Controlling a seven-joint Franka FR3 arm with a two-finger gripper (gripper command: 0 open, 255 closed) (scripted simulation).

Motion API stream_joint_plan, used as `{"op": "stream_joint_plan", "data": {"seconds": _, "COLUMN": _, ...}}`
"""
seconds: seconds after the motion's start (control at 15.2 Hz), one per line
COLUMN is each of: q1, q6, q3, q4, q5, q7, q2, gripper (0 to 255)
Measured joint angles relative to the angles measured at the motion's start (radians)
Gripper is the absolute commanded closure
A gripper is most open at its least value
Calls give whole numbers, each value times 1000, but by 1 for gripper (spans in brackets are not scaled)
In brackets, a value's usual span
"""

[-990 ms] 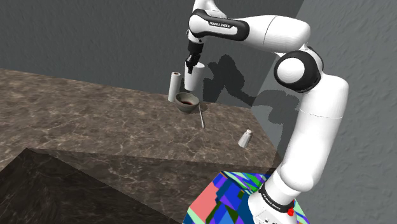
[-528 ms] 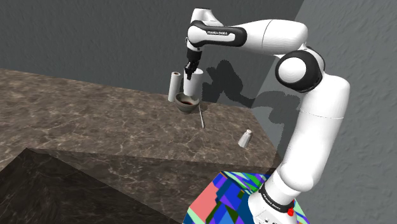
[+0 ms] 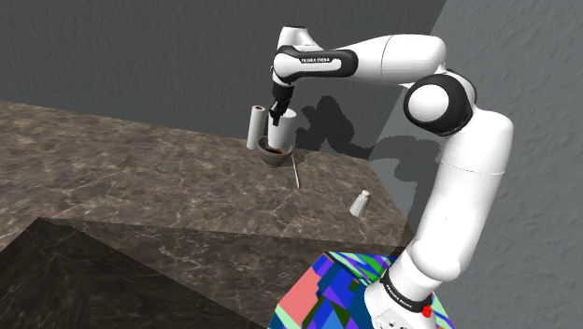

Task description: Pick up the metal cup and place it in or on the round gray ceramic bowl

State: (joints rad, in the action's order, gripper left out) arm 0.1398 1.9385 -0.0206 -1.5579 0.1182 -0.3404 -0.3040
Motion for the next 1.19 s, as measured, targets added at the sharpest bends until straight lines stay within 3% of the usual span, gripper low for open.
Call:
{"op": "stream_joint_plan", "data": {"seconds": 0.33, "q1": 0, "q6": 3, "q3": 0, "q4": -1, "q5": 0, "q7": 1, "q2": -1, "gripper": 255}}
{"op": "stream_joint_plan", "data": {"seconds": 0.4, "q1": 0, "q6": 3, "q3": 0, "q4": -1, "q5": 0, "q7": 1, "q2": -1, "gripper": 0}}
{"op": "stream_joint_plan", "data": {"seconds": 0.79, "q1": 0, "q6": 3, "q3": 0, "q4": -1, "q5": 0, "q7": 1, "q2": -1, "gripper": 0}}
{"op": "stream_joint_plan", "data": {"seconds": 1.19, "q1": -7, "q6": -107, "q3": -4, "q4": 91, "q5": -2, "q7": -2, "q2": 18, "gripper": 0}}
